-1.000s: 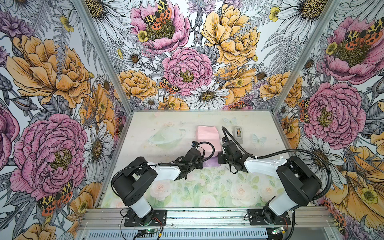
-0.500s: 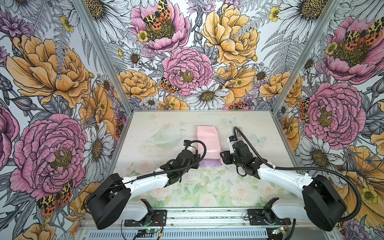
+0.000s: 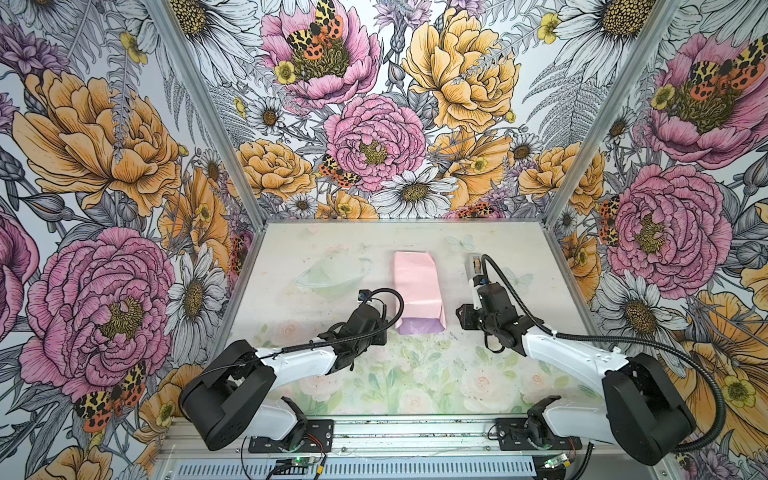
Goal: Wrap the gift box in paper
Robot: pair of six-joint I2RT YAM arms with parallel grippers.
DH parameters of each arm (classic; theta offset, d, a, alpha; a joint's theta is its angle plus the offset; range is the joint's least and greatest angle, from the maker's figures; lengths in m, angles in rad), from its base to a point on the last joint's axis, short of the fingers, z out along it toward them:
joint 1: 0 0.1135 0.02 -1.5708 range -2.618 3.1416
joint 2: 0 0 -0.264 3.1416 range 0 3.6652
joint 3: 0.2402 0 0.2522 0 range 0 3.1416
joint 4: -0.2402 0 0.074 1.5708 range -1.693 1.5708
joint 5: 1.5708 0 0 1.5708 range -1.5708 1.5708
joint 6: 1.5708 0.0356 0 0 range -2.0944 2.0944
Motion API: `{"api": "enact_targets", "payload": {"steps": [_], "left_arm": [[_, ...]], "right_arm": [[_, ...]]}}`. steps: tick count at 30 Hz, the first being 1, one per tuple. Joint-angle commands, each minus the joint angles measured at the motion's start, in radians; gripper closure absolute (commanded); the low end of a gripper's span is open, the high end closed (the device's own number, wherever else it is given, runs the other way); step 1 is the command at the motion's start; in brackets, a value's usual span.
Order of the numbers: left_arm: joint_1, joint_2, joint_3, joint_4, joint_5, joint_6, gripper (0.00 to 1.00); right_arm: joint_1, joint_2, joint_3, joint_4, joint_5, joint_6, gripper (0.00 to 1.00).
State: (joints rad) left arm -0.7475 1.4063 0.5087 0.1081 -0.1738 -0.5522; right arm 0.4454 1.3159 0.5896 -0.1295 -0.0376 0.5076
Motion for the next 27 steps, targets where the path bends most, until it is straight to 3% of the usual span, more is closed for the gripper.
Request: {"api": "enact_targets", "payload": {"steps": [1,19,27], "left_arm": [[0.003,0.021,0.034,0.069,0.051,-0.005,0.56],[-0.029,0.114,0.092,0.128,0.108,0.003,0.6],[-0.041,0.135,0.108,0.137,0.114,0.005,0.61]], "right_arm": [[0.001,0.035,-0.007,0.076,0.005,-0.007,0.64],[0.079,0.166,0.026,0.211,-0.058,0.001,0.65],[0.107,0.166,0.024,0.249,-0.049,0.016,0.72]]}}
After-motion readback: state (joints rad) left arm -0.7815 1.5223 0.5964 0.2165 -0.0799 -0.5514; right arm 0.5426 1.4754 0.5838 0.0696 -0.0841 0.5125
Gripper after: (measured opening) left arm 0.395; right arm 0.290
